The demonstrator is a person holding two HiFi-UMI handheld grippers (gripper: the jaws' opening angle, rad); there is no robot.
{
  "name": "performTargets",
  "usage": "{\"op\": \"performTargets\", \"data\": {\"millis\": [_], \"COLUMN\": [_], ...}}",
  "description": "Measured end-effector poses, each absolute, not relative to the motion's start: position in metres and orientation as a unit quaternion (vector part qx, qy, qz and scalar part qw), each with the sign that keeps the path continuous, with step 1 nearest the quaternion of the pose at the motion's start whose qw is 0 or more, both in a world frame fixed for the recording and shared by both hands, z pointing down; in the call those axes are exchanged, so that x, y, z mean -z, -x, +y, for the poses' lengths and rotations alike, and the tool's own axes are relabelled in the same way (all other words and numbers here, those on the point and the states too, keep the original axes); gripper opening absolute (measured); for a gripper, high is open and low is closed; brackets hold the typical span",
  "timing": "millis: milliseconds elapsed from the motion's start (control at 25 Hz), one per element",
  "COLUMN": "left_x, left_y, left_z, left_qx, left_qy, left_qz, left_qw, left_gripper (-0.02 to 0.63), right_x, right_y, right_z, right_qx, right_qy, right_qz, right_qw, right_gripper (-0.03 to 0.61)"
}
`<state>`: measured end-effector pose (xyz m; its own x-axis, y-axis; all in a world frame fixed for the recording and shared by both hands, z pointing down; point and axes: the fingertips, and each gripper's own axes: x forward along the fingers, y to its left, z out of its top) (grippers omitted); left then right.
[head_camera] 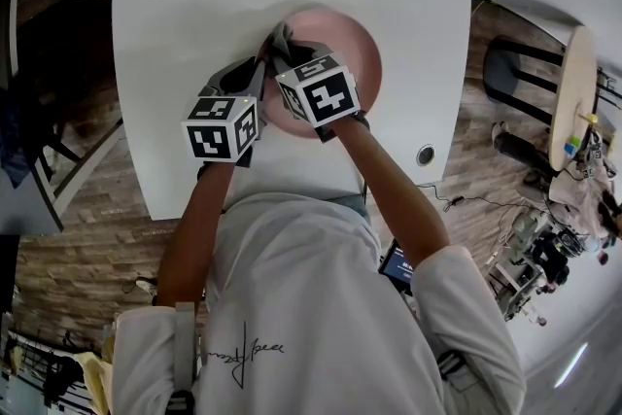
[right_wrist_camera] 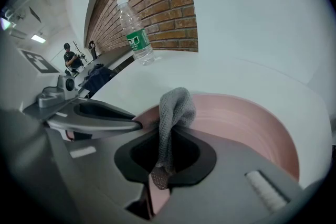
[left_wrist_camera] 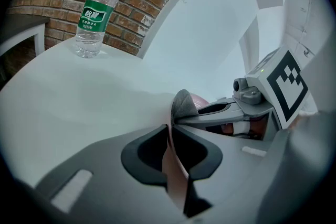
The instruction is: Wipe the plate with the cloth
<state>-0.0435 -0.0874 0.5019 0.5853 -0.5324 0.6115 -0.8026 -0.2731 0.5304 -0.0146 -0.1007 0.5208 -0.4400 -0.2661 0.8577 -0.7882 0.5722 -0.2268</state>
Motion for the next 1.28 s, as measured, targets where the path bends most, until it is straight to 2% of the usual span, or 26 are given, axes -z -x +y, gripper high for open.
{"op": "performTargets", "data": {"millis": [1280], "left_x": [-0.500], "left_y": [0.043], "left_z": [-0.087], "left_qx": [-0.160], "left_qy": [-0.781], "left_qz": [-0.430], "left_qw": [0.424], "left_gripper": [0.039], "right_x": [-0.519], "right_y": [0.022], "right_z": [-0.068], "right_qx": [-0.369], "right_qy": [-0.266], "right_qz": [-0.785], "right_qw": [0.421], "right_gripper": [0.037]}}
